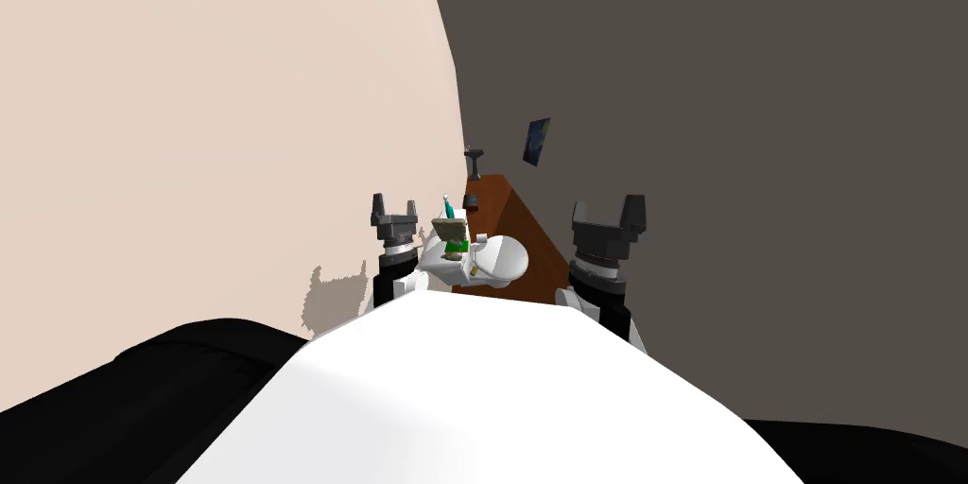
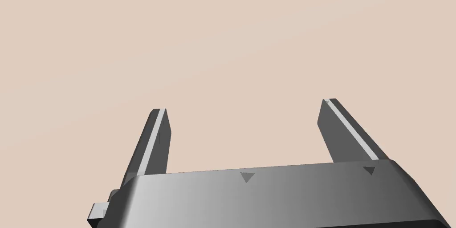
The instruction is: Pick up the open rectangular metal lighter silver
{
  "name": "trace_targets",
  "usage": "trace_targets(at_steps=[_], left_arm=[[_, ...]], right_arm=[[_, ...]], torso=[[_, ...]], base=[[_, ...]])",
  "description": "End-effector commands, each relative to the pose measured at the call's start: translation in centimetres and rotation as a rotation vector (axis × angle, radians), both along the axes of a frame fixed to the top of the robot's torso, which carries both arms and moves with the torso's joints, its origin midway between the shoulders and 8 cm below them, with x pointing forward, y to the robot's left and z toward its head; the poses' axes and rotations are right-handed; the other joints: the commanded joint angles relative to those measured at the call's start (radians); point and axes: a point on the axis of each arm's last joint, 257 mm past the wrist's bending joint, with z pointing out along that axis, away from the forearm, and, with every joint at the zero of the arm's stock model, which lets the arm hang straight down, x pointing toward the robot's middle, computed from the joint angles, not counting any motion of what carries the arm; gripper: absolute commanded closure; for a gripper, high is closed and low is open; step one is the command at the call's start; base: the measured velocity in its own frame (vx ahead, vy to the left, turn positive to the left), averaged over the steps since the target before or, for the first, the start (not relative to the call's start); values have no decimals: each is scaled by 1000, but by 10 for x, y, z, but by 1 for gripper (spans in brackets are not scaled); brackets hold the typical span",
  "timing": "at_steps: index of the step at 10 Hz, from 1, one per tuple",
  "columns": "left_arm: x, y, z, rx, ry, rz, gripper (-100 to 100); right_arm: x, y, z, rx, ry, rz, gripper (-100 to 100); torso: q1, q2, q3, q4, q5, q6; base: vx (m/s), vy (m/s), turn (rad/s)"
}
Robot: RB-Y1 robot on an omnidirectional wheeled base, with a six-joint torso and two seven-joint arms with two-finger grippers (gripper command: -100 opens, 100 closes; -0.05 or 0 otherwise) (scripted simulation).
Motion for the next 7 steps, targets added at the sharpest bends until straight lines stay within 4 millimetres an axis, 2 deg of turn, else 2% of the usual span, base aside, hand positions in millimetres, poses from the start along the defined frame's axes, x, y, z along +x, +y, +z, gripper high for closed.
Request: trace_targets(at_steps=[1,4,7], left_arm=[[5,-4,-5,38,27,-14,-100],[20,-10,-26,126,119,-33,-100],[37,-9,-60,210,244,-33,-100]], right_arm=[[0,0,0,0,0,0,0],[0,0,0,0,0,0,0],[0,0,0,0,0,0,0]], torso=[[0,0,0,0,0,0],[-6,5,3,1,-1,0],[-7,6,3,1,-2,0]], base=[[-23,-24,-28],[-70,-85,-49],[-88,-120,-67]])
